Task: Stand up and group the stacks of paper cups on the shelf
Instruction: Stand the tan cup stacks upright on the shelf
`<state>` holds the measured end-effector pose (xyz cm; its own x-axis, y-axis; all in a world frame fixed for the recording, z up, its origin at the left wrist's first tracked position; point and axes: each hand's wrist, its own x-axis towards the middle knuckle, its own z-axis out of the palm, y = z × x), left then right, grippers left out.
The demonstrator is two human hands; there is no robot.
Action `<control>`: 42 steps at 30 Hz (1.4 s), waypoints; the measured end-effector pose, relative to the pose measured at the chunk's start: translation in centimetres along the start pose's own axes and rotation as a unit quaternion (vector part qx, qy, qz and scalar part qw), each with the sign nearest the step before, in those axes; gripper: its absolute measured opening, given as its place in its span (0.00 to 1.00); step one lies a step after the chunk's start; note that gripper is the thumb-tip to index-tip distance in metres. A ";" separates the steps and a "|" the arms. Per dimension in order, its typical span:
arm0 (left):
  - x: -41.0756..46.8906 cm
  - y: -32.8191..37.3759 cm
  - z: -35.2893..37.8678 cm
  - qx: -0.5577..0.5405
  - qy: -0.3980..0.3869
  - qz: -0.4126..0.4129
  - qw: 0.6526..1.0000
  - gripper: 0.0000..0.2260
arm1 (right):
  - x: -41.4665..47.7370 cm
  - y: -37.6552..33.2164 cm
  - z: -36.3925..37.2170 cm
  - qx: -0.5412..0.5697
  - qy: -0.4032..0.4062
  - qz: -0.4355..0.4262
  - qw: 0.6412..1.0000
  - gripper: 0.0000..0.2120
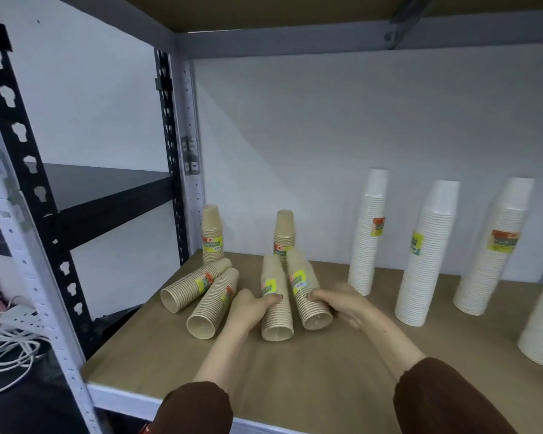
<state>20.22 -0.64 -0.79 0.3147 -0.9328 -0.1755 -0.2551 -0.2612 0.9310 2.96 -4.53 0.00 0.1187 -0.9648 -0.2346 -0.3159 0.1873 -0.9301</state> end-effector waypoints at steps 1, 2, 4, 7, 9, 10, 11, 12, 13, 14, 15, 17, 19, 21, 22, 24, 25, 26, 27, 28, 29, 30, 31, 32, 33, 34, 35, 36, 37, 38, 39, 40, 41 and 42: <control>0.0 0.1 0.5 0.008 0.019 0.034 0.999 0.22 | -0.3 0.2 -0.5 -0.001 0.024 -0.035 0.999 0.13; -0.2 0.4 1.0 0.007 0.036 0.065 0.997 0.21 | -0.6 0.4 -0.9 0.003 0.047 -0.069 0.997 0.12; -0.7 0.8 2.2 -0.008 0.072 0.115 0.991 0.20 | -0.9 0.9 -1.4 0.021 0.094 -0.120 0.988 0.15; -1.2 0.7 3.8 -0.003 0.108 0.175 0.979 0.21 | -1.1 2.0 -2.0 0.033 0.150 -0.161 0.975 0.22; -1.2 -0.1 4.7 0.000 0.115 0.195 0.974 0.22 | -1.0 2.9 -2.2 0.038 0.169 -0.171 0.970 0.25; -1.2 -0.5 5.0 0.001 0.115 0.202 0.973 0.22 | -1.0 3.5 -2.2 0.038 0.174 -0.171 0.969 0.26; -1.2 -0.9 5.2 0.000 0.114 0.209 0.971 0.22 | -0.9 3.9 -2.1 0.040 0.177 -0.170 0.969 0.26; -1.1 -1.2 5.4 -0.001 0.113 0.215 0.970 0.23 | -0.9 4.3 -2.1 0.041 0.180 -0.165 0.969 0.26; -1.1 -1.4 5.5 -0.003 0.112 0.219 0.969 0.23 | -0.9 4.7 -1.9 0.043 0.184 -0.164 0.968 0.26; -1.1 -1.6 5.5 -0.006 0.111 0.222 0.969 0.23 | -0.9 5.0 -1.8 0.044 0.190 -0.162 0.967 0.26; -1.1 -1.7 5.5 -0.011 0.111 0.222 0.969 0.22 | -0.9 5.2 -1.7 0.044 0.196 -0.162 0.966 0.27; -1.0 -1.9 5.4 -0.019 0.112 0.218 0.969 0.22 | -0.8 5.4 -1.8 0.038 0.200 -0.159 0.966 0.28; -0.9 -2.0 5.4 -0.022 0.110 0.217 0.970 0.23 | -0.6 5.5 -1.9 0.024 0.205 -0.159 0.966 0.28; -0.8 -2.0 5.3 -0.021 0.104 0.214 0.971 0.23 | -0.5 5.5 -1.9 0.010 0.212 -0.163 0.964 0.28; -0.7 -2.0 5.3 -0.021 0.101 0.212 0.972 0.23 | -0.6 5.5 -1.9 0.003 0.215 -0.167 0.962 0.27; -0.5 -2.1 5.3 -0.019 0.095 0.204 0.974 0.23 | -0.8 5.5 -2.0 -0.008 0.215 -0.170 0.962 0.27; -0.4 -2.2 5.2 -0.011 0.091 0.200 0.976 0.24 | -0.9 5.6 -2.1 -0.015 0.214 -0.169 0.962 0.27; -0.4 -2.4 5.1 0.004 0.086 0.194 0.977 0.23 | -1.0 5.7 -2.1 -0.027 0.214 -0.163 0.963 0.27; -0.5 -2.6 4.9 0.028 0.081 0.186 0.979 0.23 | -1.2 5.8 -2.2 -0.039 0.215 -0.160 0.963 0.28; -0.6 -2.9 4.8 0.058 0.074 0.175 0.980 0.23 | -1.4 6.0 -2.2 -0.053 0.217 -0.154 0.963 0.28; -0.7 -3.1 4.6 0.089 0.066 0.164 0.980 0.23 | -1.5 6.2 -2.2 -0.066 0.218 -0.149 0.962 0.27; -0.9 -3.4 4.4 0.118 0.059 0.154 0.979 0.23 | -1.8 6.4 -2.2 -0.078 0.220 -0.142 0.962 0.26; -1.1 -3.6 4.3 0.145 0.054 0.147 0.977 0.22 | -2.0 6.5 -2.2 -0.092 0.224 -0.137 0.961 0.25; -1.3 -3.7 4.2 0.168 0.051 0.145 0.974 0.20 | -2.2 6.6 -2.2 -0.109 0.229 -0.130 0.958 0.22; -1.6 -3.8 4.1 0.189 0.051 0.145 0.970 0.19 | -2.4 6.7 -2.2 -0.130 0.236 -0.125 0.955 0.19; -1.8 -3.9 4.0 0.211 0.052 0.146 0.965 0.17 | -2.6 6.7 -2.3 -0.151 0.243 -0.124 0.950 0.15; -2.1 -3.9 4.0 0.231 0.053 0.147 0.960 0.15 | -2.8 6.8 -2.2 -0.170 0.247 -0.125 0.946 0.13; -2.4 -4.1 4.0 0.250 0.051 0.150 0.955 0.14 | -3.0 7.0 -2.2 -0.185 0.246 -0.123 0.943 0.11; -2.6 -4.2 3.9 0.269 0.047 0.154 0.949 0.13 | -3.3 7.1 -2.1 -0.196 0.243 -0.122 0.942 0.10; -2.9 -4.3 4.0 0.288 0.043 0.158 0.943 0.13 | -3.6 7.2 -2.1 -0.205 0.238 -0.120 0.942 0.10; -3.0 -4.4 4.0 0.304 0.040 0.161 0.938 0.14 | -3.8 7.3 -2.0 -0.214 0.233 -0.123 0.941 0.10; -3.2 -4.5 3.9 0.315 0.038 0.163 0.934 0.15 | -4.1 7.4 -1.9 -0.224 0.225 -0.125 0.940 0.10; -3.3 -4.6 3.9 0.323 0.038 0.166 0.931 0.15 | -4.3 7.4 -1.9 -0.233 0.218 -0.129 0.939 0.11; -3.4 -4.6 3.9 0.329 0.038 0.171 0.928 0.15 | -4.5 7.3 -1.9 -0.241 0.213 -0.131 0.938 0.11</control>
<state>16.76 2.76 -5.73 0.1695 -0.9755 0.1405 -0.8468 -0.0712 0.5271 -1.65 0.81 -5.25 -0.1030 -0.9715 0.2134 -0.7290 -0.0722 -0.6807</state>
